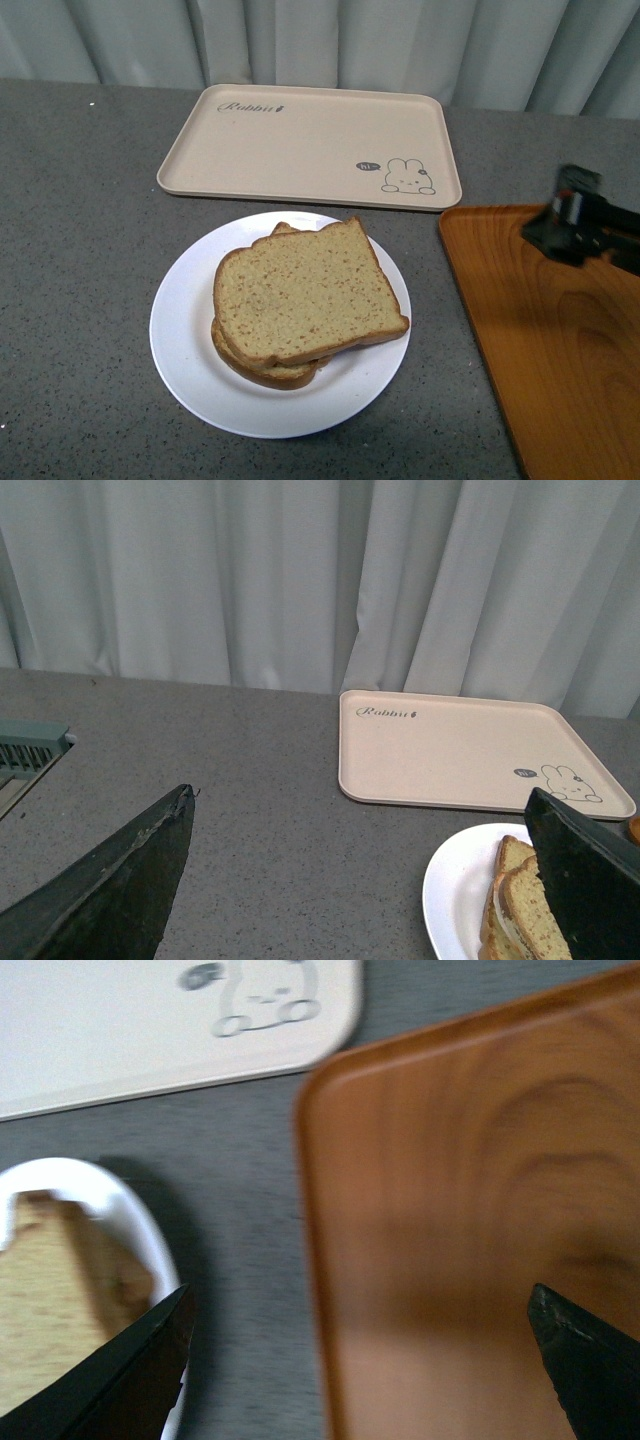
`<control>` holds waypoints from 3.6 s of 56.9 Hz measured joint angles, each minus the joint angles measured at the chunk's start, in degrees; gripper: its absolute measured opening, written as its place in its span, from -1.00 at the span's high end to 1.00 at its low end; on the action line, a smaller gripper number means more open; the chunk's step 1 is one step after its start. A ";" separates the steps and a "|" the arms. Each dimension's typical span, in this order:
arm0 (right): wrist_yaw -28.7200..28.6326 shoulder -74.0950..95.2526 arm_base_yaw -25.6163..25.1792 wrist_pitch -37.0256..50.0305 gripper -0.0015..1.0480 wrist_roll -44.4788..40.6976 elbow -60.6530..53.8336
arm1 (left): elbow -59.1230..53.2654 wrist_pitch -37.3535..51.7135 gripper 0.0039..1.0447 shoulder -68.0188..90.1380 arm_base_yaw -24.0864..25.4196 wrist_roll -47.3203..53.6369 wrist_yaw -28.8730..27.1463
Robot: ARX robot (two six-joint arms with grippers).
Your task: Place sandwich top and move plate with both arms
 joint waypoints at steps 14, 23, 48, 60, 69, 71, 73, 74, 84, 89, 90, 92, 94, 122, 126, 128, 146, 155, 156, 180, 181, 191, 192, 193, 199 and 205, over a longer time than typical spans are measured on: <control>10.16 -7.19 -1.70 28.92 -0.50 -9.49 -19.69 | 0.00 0.00 -0.88 -0.09 0.00 0.00 0.00; 7.21 -19.91 -5.07 54.60 0.23 -14.91 -31.39 | 0.00 -0.09 -0.89 -0.07 0.00 0.00 0.00; 6.86 -51.45 -5.75 28.09 0.98 -15.80 -32.39 | 0.00 -0.09 -0.89 -0.07 0.00 0.00 -0.02; 6.84 -65.59 -5.73 12.52 0.98 -15.80 -32.28 | 0.00 -0.09 -0.89 -0.07 0.00 0.00 -0.02; 6.84 -71.73 -5.75 6.97 0.98 -15.80 -32.28 | 0.00 -0.09 -0.89 -0.07 0.00 0.00 0.00; 6.82 -72.67 -5.75 6.05 0.98 -15.80 -32.28 | 0.00 -0.09 -0.89 -0.07 0.00 0.00 0.00; 6.84 -73.57 -5.75 5.16 0.98 -15.80 -32.28 | 0.00 -0.09 -0.88 -0.07 0.00 0.00 0.00; 6.82 -74.18 -5.75 4.61 0.98 -15.80 -32.28 | 0.00 -0.09 -0.89 -0.07 0.00 0.00 0.00; 6.78 -78.82 -5.75 0.24 0.98 -15.80 -32.28 | 0.00 -0.09 -0.88 -0.07 0.00 0.00 0.00; 6.78 -80.87 -5.75 -1.75 0.98 -15.80 -32.28 | 0.00 -0.09 -0.89 -0.07 0.00 0.00 0.00; 6.78 -81.31 -5.75 -2.14 0.98 -15.80 -32.28 | 0.00 -0.09 -0.88 -0.07 0.00 0.00 0.00; 6.78 -81.94 -5.75 -2.78 0.98 -15.80 -32.28 | 0.00 -0.09 -0.89 -0.07 0.00 0.00 0.00; 6.78 -82.75 -5.75 -3.58 0.98 -15.80 -32.28 | 0.00 -0.09 -0.89 -0.07 0.00 0.00 0.00; 6.69 -92.52 -5.73 -14.43 0.98 -15.80 -32.20 | 0.00 -0.09 -0.89 -0.07 0.00 -0.02 0.00; 6.67 -97.70 -5.75 -19.85 0.98 -15.85 -32.22 | 0.00 -0.09 -0.89 -0.04 0.00 0.02 -0.02; 6.67 -98.79 -5.73 -19.93 0.98 -15.85 -32.22 | 0.00 -0.09 -0.89 -0.07 0.00 0.00 -0.02; 6.67 -98.99 -5.75 -20.20 0.98 -15.85 -32.22 | 5.20 -10.86 -0.88 12.72 2.27 -10.86 -2.51; 6.67 -98.99 -5.75 -20.20 0.59 -15.91 -32.22 | 8.96 1.86 -0.88 35.06 7.65 -18.53 4.31; 6.67 -99.01 -5.75 -20.20 0.52 -15.91 -32.22 | 9.66 3.61 -0.88 38.05 8.13 -19.21 5.60; 6.67 -98.99 -5.75 -20.20 -0.86 -15.85 -32.22 | 22.47 23.30 -0.88 89.15 5.11 -30.47 16.46; 6.67 -98.99 -5.75 -20.20 -0.87 -15.85 -32.22 | 22.69 23.43 -0.88 89.74 4.94 -30.88 16.57; 6.67 -98.99 -5.75 -20.20 -0.83 -15.89 -32.22 | 25.09 23.41 -0.88 94.88 1.64 -36.52 18.27; 6.67 -98.99 -5.75 -20.20 -0.83 -15.89 -32.22 | 25.18 23.39 -0.88 95.23 1.38 -36.98 18.27; 6.67 -98.99 -5.75 -20.20 -0.83 -15.89 -32.22 | 25.20 23.39 -0.88 95.41 1.27 -37.29 18.32; 6.67 -99.01 -5.75 -20.20 -0.83 -15.89 -32.22 | 25.64 22.18 -0.88 98.09 0.57 -38.77 19.15; 6.67 -98.99 -5.75 -20.20 -0.83 -15.89 -32.22 | 26.36 20.39 -0.88 100.83 0.15 -38.95 19.61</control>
